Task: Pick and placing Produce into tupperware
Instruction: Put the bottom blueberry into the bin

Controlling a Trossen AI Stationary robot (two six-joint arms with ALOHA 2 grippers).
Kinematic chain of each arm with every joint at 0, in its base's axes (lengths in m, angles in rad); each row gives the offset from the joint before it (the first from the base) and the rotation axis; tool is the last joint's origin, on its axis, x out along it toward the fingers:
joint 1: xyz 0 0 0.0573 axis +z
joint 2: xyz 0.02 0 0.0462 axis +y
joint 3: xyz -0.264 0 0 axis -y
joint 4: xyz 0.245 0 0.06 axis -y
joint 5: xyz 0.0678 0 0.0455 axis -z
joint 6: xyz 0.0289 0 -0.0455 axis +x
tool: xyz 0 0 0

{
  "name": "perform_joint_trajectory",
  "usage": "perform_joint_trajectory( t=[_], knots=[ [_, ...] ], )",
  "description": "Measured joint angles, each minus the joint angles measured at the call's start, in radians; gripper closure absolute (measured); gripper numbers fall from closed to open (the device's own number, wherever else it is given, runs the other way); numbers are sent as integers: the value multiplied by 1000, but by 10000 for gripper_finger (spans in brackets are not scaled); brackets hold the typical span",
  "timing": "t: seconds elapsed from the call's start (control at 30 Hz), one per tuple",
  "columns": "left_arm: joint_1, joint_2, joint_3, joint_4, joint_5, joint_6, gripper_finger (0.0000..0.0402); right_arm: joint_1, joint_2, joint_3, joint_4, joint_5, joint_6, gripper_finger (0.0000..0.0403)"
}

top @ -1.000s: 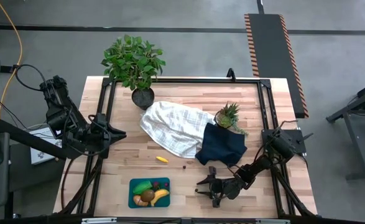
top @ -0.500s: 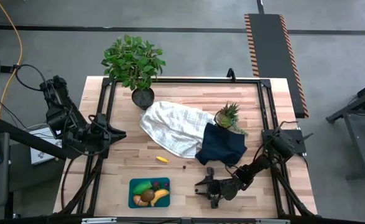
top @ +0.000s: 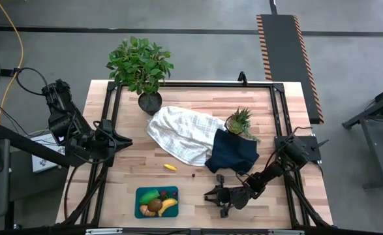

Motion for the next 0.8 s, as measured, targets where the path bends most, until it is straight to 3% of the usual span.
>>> perform_joint_trajectory(
  t=[0.57, 0.8],
  knots=[
    [0, 0, 0, -5, 0, 0, 348, 1, 2, -1, 33, -2, -24, 365],
    [0, 0, 0, -6, 0, 0, 348, 1, 2, -1, 86, -2, -35, 364]
  ],
)
